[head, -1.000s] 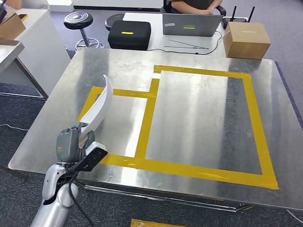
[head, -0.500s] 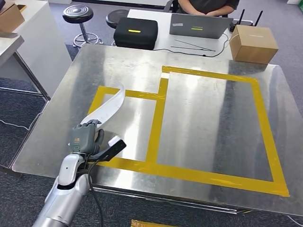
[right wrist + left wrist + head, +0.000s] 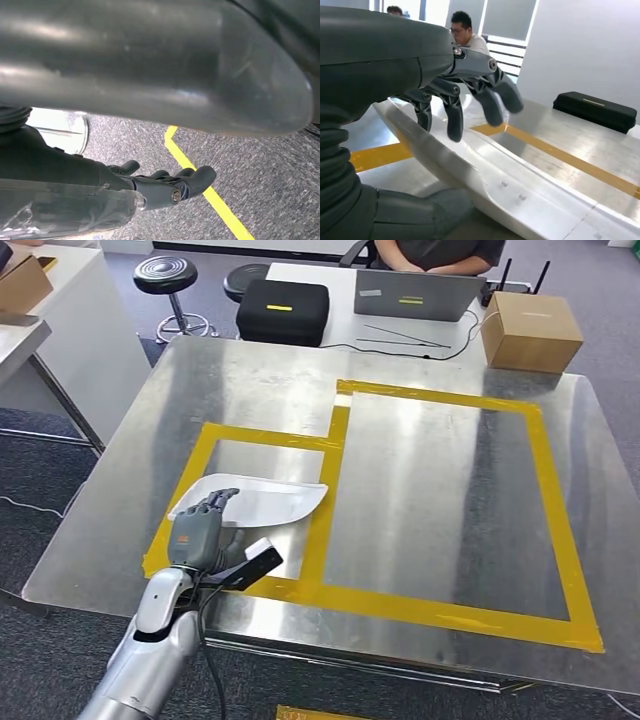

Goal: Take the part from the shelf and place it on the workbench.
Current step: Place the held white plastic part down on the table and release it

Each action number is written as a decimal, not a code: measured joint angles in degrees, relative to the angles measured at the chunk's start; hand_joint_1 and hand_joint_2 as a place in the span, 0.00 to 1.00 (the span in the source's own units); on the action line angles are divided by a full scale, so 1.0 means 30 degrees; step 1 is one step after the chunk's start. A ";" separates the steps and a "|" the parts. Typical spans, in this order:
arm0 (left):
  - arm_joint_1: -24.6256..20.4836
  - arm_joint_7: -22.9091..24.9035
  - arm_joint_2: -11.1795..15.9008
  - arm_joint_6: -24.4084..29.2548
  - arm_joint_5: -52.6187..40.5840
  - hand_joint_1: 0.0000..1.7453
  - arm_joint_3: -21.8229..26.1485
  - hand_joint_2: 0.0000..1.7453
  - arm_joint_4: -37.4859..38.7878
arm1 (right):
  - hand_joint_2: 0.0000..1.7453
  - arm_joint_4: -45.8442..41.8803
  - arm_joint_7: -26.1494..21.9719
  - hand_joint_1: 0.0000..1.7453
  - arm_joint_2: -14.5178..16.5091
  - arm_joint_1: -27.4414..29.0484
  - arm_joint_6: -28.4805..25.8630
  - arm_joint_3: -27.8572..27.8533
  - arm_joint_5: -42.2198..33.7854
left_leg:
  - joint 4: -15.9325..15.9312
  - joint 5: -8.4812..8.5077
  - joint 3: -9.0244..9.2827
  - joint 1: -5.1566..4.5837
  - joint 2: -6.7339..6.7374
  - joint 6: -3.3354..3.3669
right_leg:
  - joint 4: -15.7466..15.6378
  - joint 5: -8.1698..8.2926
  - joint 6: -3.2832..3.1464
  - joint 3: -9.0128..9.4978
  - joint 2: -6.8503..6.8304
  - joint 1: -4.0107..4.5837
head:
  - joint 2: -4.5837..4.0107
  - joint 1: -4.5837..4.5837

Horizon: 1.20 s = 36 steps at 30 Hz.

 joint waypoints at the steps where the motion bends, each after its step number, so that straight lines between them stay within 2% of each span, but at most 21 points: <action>1: 0.0010 -0.0031 -0.0018 -0.0007 0.0076 0.00 0.0000 0.25 -0.0036 | 0.00 0.0000 -0.0002 0.00 0.0000 0.0000 0.0000 0.0000 0.0002 | 0.0000 0.0001 0.0004 0.0000 0.0000 -0.0003 | 0.0011 -0.0003 -0.0004 -0.0009 -0.0001 0.0000 | 0.0000 -0.0002; 2: 0.0015 -0.0062 -0.0031 -0.0015 0.0144 0.00 0.0000 0.00 -0.0064 | 0.00 -0.0002 -0.0024 0.00 0.0000 0.0000 -0.0018 0.0000 0.0018 | 0.0000 0.0003 0.0008 0.0000 0.0000 -0.0005 | 0.0018 -0.0007 -0.0009 -0.0019 -0.0002 0.0000 | 0.0000 -0.0002; 8: 0.0255 -0.0137 -0.0242 -0.0184 0.0692 0.00 -0.0049 0.00 -0.0787 | 0.00 -0.0002 -0.0406 0.00 0.0000 0.0011 -0.0259 0.0108 0.0290 | 0.0000 -0.0002 0.0029 -0.0009 -0.0001 -0.0006 | 0.0029 -0.0017 -0.0023 -0.0057 -0.0003 -0.0003 | 0.0002 0.0000; 13: 0.0945 -0.0430 -0.0124 -0.0226 0.2187 0.00 -0.0131 0.00 -0.2415 | 0.00 0.0002 -0.0315 0.00 0.0005 0.0028 -0.0255 0.0153 0.0215 | 0.0010 -0.0043 0.0029 -0.0092 -0.0007 0.0045 | 0.0018 -0.0008 0.0020 0.0054 0.0003 -0.0068 | 0.0000 -0.0002; 18: 0.1980 -0.0991 0.0488 -0.0044 0.3142 0.00 0.0069 0.00 -0.4482 | 0.00 0.0004 -0.0253 0.00 0.0011 0.0074 -0.0268 0.0153 0.0035 | 0.0039 -0.0166 0.0048 -0.0234 -0.0007 0.0256 | -0.0063 -0.0088 0.0216 0.0068 -0.0020 -0.0218 | 0.0000 -0.0015; 20: 0.2159 -0.1042 0.0597 0.0016 0.3229 0.00 0.0102 0.00 -0.4953 | 0.00 0.0004 -0.0250 0.00 0.0014 0.0058 -0.0275 0.0153 0.0024 | -0.0107 -0.0080 0.0152 -0.0162 0.0008 0.0394 | 0.0019 -0.0233 0.0329 0.0092 -0.0064 -0.0227 | 0.0000 -0.0004; 21: 0.2218 -0.1080 0.0626 0.0120 0.3311 0.00 0.0118 0.00 -0.5131 | 0.00 0.0004 -0.0239 0.00 0.0015 0.0050 -0.0286 0.0153 0.0015 | -0.0188 -0.0020 0.0208 -0.0109 0.0022 0.0461 | 0.0396 -0.0539 0.0368 -0.0032 -0.0101 -0.0215 | 0.0002 0.0024; 22: 0.2314 -0.1142 0.0659 0.0311 0.3457 0.00 0.0167 0.00 -0.5313 | 0.00 0.0004 -0.0204 0.00 0.0015 0.0044 -0.0299 0.0151 0.0000 | -0.0255 0.0033 0.0252 -0.0059 0.0046 0.0513 | 0.1214 -0.1083 0.0393 -0.0358 -0.0138 -0.0209 | 0.0002 0.0051; 24: 0.2719 -0.1389 0.0809 0.0935 0.3997 0.00 0.0427 0.00 -0.5722 | 0.00 0.0004 -0.0073 0.00 0.0015 0.0049 -0.0319 0.0140 -0.0033 | -0.0270 0.0039 0.0260 -0.0057 0.0109 0.0550 | 0.3745 -0.2430 0.0431 -0.1491 -0.0186 -0.0205 | 0.0002 0.0089; 25: 0.3067 -0.1586 0.0948 0.1305 0.4434 0.00 0.0650 0.00 -0.5960 | 0.00 0.0004 0.0014 0.00 0.0015 0.0064 -0.0320 0.0128 -0.0055 | -0.0270 0.0038 0.0255 -0.0059 0.0145 0.0549 | 0.4846 -0.2844 0.0452 -0.1988 -0.0191 -0.0211 | 0.0000 0.0091; 26: 0.3486 -0.1844 0.1136 0.1667 0.4994 0.00 0.0948 0.00 -0.6212 | 0.00 0.0004 0.0089 0.00 0.0015 0.0090 -0.0322 0.0106 -0.0073 | -0.0270 0.0043 0.0251 -0.0054 0.0173 0.0532 | 0.5331 -0.2862 0.0463 -0.2189 -0.0198 -0.0218 | 0.0000 0.0091; 27: 0.3943 -0.2140 0.1342 0.1998 0.5627 0.00 0.1306 0.00 -0.6447 | 0.00 0.0004 0.0164 0.00 0.0015 0.0115 -0.0328 0.0066 -0.0098 | -0.0270 0.0056 0.0246 -0.0036 0.0189 0.0489 | 0.5075 -0.2517 0.0466 -0.2032 -0.0209 -0.0231 | 0.0000 0.0091; 28: 0.4418 -0.2491 0.1555 0.2307 0.6343 0.00 0.1755 0.00 -0.6668 | 0.00 0.0004 0.0220 0.00 0.0015 0.0132 -0.0343 0.0009 -0.0135 | -0.0268 0.0076 0.0245 -0.0006 0.0197 0.0420 | 0.4124 -0.1914 0.0472 -0.1519 -0.0221 -0.0254 | 0.0000 0.0089; 29: 0.4897 -0.2889 0.1751 0.2598 0.7145 0.00 0.2300 0.00 -0.6861 | 0.00 0.0004 0.0271 0.00 0.0016 0.0138 -0.0370 -0.0062 -0.0179 | -0.0261 0.0106 0.0243 0.0019 0.0195 0.0309 | 0.2742 -0.1319 0.0494 -0.0781 -0.0230 -0.0291 | 0.0000 0.0089; 31: 0.5796 -0.3790 0.2009 0.2966 0.8780 0.00 0.3600 0.00 -0.7084 | 0.00 0.0004 0.0359 0.00 0.0069 0.0126 -0.0457 -0.0206 -0.0303 | -0.0245 0.0216 0.0224 0.0024 0.0151 0.0029 | 0.0754 -0.0561 0.0373 0.0301 -0.0147 -0.0274 | 0.0000 0.0078; 32: 0.6215 -0.4350 0.2062 0.2973 0.9589 0.00 0.4335 0.00 -0.7129 | 0.00 0.0004 0.0392 0.00 0.0102 0.0113 -0.0526 -0.0277 -0.0353 | -0.0237 0.0296 0.0213 0.0013 0.0120 -0.0122 | 0.0384 -0.0479 0.0240 0.0458 -0.0085 -0.0241 | 0.0002 0.0064; 34: 0.6909 -0.5587 0.2000 0.2689 1.0951 0.00 0.5915 0.00 -0.7094 | 0.00 0.0004 0.0441 0.00 0.0160 0.0104 -0.0676 -0.0430 -0.0412 | -0.0298 0.0483 0.0205 0.0049 0.0080 -0.0405 | 0.0420 -0.0392 -0.0152 0.0261 -0.0010 -0.0155 | 0.0002 0.0020; 35: 0.7192 -0.6252 0.1896 0.2470 1.1504 0.00 0.6771 0.00 -0.7018 | 0.00 0.0004 0.0470 0.00 0.0191 0.0097 -0.0743 -0.0519 -0.0421 | -0.0287 0.0427 0.0163 0.0091 0.0076 -0.0535 | 0.0417 -0.0300 -0.0363 0.0194 -0.0030 -0.0140 | 0.0002 0.0009; 36: 0.7397 -0.6893 0.1764 0.2199 1.1985 0.00 0.7694 0.00 -0.6859 | 0.00 0.0004 0.0515 0.00 0.0228 0.0100 -0.0800 -0.0601 -0.0424 | -0.0073 0.0079 0.0050 0.0128 0.0077 -0.0643 | 0.0399 -0.0158 -0.0573 0.0106 -0.0078 -0.0138 | 0.0000 -0.0007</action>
